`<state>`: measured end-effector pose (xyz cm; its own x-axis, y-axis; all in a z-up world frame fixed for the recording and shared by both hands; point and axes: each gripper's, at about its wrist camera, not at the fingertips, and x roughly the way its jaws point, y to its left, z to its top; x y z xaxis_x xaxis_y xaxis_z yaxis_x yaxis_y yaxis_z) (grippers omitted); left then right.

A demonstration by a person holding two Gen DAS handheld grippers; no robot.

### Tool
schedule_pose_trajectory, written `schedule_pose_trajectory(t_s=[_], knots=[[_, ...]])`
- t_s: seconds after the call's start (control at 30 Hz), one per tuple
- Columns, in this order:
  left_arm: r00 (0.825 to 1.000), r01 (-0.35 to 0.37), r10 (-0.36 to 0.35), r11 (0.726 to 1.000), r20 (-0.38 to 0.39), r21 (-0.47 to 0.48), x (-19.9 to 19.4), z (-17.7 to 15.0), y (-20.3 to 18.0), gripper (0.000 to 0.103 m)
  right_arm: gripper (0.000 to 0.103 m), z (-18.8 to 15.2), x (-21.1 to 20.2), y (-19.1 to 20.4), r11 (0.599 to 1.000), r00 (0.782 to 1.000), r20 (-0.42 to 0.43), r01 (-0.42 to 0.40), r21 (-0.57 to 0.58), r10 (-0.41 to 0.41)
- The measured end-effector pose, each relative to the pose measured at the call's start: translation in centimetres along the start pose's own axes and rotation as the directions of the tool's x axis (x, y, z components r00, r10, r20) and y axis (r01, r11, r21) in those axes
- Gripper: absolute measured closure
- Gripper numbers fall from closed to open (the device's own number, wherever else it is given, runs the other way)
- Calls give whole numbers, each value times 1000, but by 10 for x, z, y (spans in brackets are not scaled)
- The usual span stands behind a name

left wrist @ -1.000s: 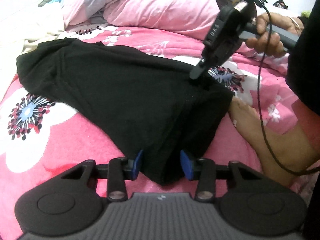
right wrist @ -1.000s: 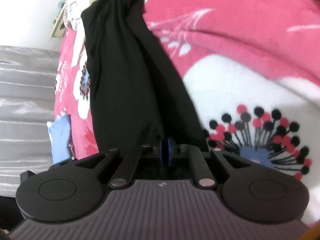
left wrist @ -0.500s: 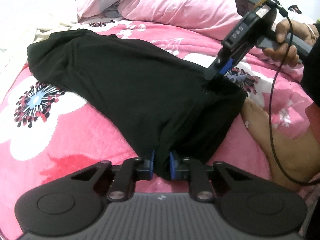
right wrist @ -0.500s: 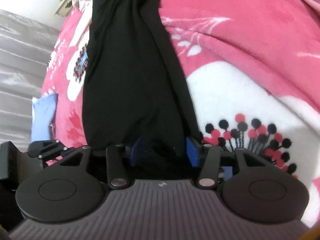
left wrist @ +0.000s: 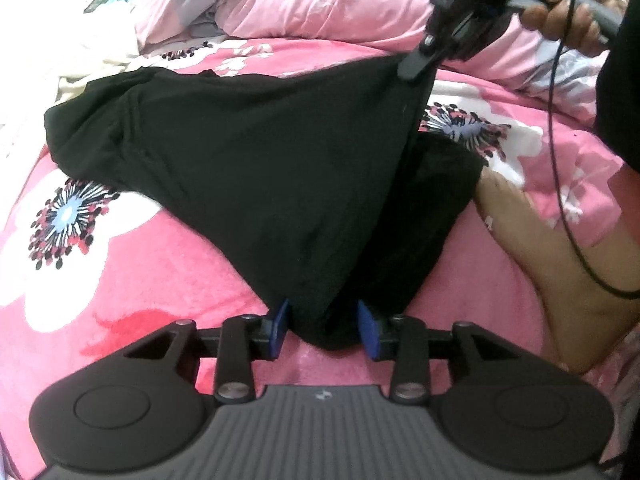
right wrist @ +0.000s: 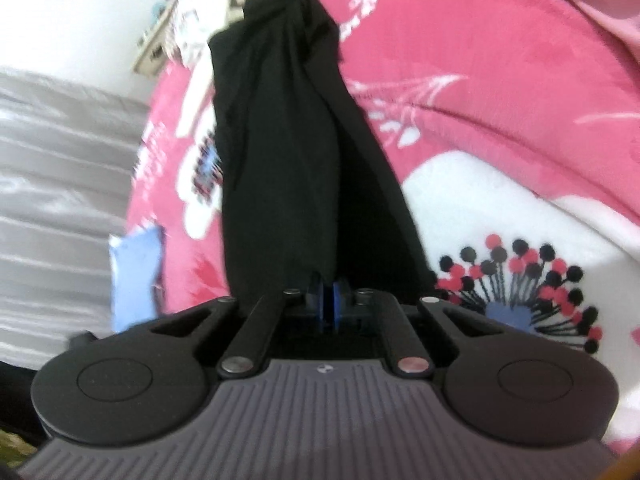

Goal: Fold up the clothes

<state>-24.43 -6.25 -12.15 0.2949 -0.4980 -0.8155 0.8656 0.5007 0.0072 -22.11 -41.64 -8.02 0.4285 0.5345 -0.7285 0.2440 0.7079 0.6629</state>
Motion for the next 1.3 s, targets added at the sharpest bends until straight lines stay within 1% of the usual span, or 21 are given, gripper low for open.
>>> schedule_pose_trajectory(t_s=[0.1, 0.2, 0.23, 0.27, 0.3, 0.33, 0.37, 0.43, 0.5, 0.53, 0.6, 0.67, 0.73, 0.83, 0.87, 0.93, 1.0, 1.07, 1.13, 1.23, 1.3], knots=[[1000, -11, 12, 999, 4, -33, -1, 1, 5, 64, 100, -1, -12, -1, 1000, 1000, 16, -7, 24, 6], [1000, -25, 26, 997, 13, -68, -3, 2, 11, 65, 100, -4, -23, -7, 996, 998, 43, -44, 71, 41], [1000, -26, 28, 996, 15, -82, -3, 3, 12, 69, 100, -4, -25, -8, 995, 998, 51, -52, 82, 48], [1000, -20, 22, 996, 15, -89, -2, 3, 13, 79, 100, -5, -28, -9, 994, 997, 58, -60, 92, 55], [1000, -13, 15, 995, 15, -95, -2, 3, 14, 85, 100, -6, -26, -10, 994, 997, 50, -55, 96, 50], [1000, -7, 8, 995, 14, -102, -1, 4, 15, 94, 100, -8, -23, -12, 994, 998, 40, -47, 100, 44], [1000, 1, 1, 995, 14, -103, -1, 4, 15, 99, 100, -9, -20, -13, 993, 999, 33, -47, 109, 44], [1000, 5, -2, 996, 31, -90, -5, 3, 12, 100, 100, -12, -15, -16, 991, 999, 21, -47, 124, 45], [998, 22, -19, 998, 57, -54, -14, 3, 9, 101, 100, -13, -16, -17, 992, 999, 20, -42, 123, 39], [997, 49, -46, 998, 67, -36, -21, 4, 9, 101, 100, -12, -20, -17, 993, 999, 23, -40, 113, 38], [994, 78, -80, 997, 78, 27, -32, 6, 7, 101, 100, -11, -26, -15, 998, 1000, 13, 8, 69, -9], [995, 84, -90, 991, 53, 109, -33, 7, 1, 101, 100, -12, -20, -19, 996, 996, -31, 80, 35, -79], [995, 91, -97, 979, 25, 180, -32, 9, -4, 101, 100, -17, -5, -27, 990, 985, -100, 140, 22, -137], [997, 73, -73, 960, -9, 271, -35, 10, -7, 101, 100, -22, 5, -26, 993, 986, -125, 114, 31, -109], [998, 68, -65, 957, -19, 282, -36, 10, -5, 101, 100, -22, 4, -22, 995, 988, -121, 103, 14, -100], [997, 78, -71, 959, -35, 273, -37, 9, -2, 101, 100, -24, 3, -16, 996, 990, -113, 82, -19, -84], [995, 100, -89, 964, -53, 245, -34, 8, 0, 101, 100, -27, 16, -23, 995, 981, -163, 102, -15, -103], [994, 103, -91, 966, -60, 238, -31, 6, -3, 101, 100, -30, 29, -33, 992, 970, -213, 123, 19, -116], [995, 96, -85, 971, -61, 217, -31, 4, 0, 101, 100, -28, 27, -28, 996, 978, -198, 78, 33, -70], [994, 105, -101, 984, -35, 147, -34, 1, 9, 101, 100, -25, 19, -16, 1000, 983, -184, 13, 7, -11], [991, 130, -130, 988, -4, 79, -38, -2, 17, 101, 100, -25, 20, -15, 999, 977, -209, -36, 15, 39]])
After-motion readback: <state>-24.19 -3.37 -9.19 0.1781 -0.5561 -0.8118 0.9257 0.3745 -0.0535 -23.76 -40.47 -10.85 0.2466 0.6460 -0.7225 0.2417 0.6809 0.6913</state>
